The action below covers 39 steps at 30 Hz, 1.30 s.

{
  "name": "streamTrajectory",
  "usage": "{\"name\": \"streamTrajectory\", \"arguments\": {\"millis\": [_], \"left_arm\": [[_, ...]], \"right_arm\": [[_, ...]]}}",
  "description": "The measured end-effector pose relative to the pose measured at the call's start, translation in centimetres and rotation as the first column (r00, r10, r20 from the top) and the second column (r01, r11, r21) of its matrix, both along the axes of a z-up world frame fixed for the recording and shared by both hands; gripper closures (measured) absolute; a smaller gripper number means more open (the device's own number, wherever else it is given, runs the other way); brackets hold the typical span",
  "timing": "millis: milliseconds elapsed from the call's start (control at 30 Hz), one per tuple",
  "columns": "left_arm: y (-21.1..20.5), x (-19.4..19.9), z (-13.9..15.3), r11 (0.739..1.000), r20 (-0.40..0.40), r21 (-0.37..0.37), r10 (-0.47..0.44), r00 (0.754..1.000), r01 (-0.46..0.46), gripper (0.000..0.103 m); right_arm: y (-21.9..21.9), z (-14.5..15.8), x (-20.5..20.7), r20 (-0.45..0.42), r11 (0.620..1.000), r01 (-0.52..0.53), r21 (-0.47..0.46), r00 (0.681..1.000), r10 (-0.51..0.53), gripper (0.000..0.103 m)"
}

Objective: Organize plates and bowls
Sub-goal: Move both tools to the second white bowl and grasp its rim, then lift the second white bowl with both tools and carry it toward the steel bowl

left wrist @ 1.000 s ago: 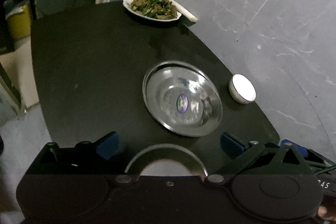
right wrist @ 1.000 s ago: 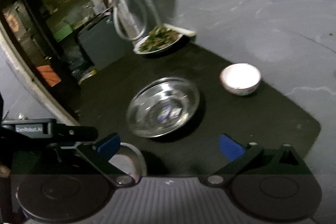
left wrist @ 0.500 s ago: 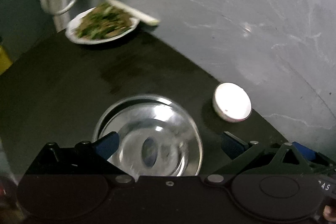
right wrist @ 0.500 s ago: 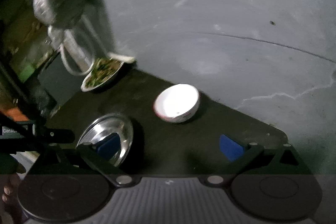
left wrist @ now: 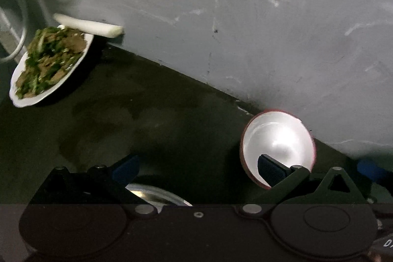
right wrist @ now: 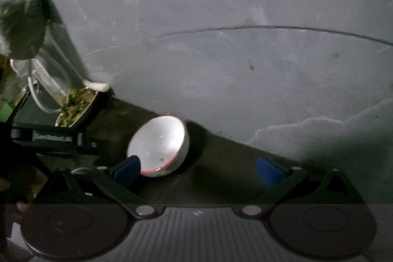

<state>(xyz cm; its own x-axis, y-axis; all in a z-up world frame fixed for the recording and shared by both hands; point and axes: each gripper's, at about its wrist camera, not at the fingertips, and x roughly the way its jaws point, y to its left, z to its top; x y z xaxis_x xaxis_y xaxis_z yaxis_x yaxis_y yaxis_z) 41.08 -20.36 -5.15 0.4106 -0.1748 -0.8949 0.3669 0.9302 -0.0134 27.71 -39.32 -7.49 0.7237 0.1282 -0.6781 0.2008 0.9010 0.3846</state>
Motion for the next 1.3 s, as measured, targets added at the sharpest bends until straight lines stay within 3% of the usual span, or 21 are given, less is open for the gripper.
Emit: {"name": "streamTrajectory", "arguments": {"millis": [300, 533, 633, 967, 1300], "left_arm": [[-1.4, 0.8, -1.4, 0.997, 0.008, 0.062, -0.048, 0.999, 0.048, 0.001], [-1.6, 1.1, -1.8, 0.997, -0.016, 0.062, -0.036, 0.999, 0.037, 0.015], [-1.9, 1.1, -1.8, 0.998, -0.032, 0.047, -0.039, 0.999, 0.04, 0.024], [-2.8, 1.1, -1.8, 0.994, -0.08, -0.088, -0.072, 0.994, 0.065, 0.083], [-2.8, 1.5, -2.2, 0.991, -0.13, -0.135, -0.028, 0.991, 0.01, 0.086]], "right_arm": [[-0.2, -1.5, 2.3, -0.015, 1.0, 0.008, 0.007, 1.0, -0.008, 0.013], [0.2, -2.0, 3.1, -0.025, 1.0, -0.016, 0.024, 1.0, 0.016, 0.024], [0.6, -2.2, 3.3, -0.027, 1.0, -0.012, 0.014, 1.0, 0.012, 0.041], [1.1, -2.4, 3.8, -0.029, 0.999, -0.011, 0.044, 1.0, 0.012, 0.059], [0.6, -2.6, 4.3, -0.052, 0.995, -0.023, 0.092, 0.998, 0.028, 0.066]]}}
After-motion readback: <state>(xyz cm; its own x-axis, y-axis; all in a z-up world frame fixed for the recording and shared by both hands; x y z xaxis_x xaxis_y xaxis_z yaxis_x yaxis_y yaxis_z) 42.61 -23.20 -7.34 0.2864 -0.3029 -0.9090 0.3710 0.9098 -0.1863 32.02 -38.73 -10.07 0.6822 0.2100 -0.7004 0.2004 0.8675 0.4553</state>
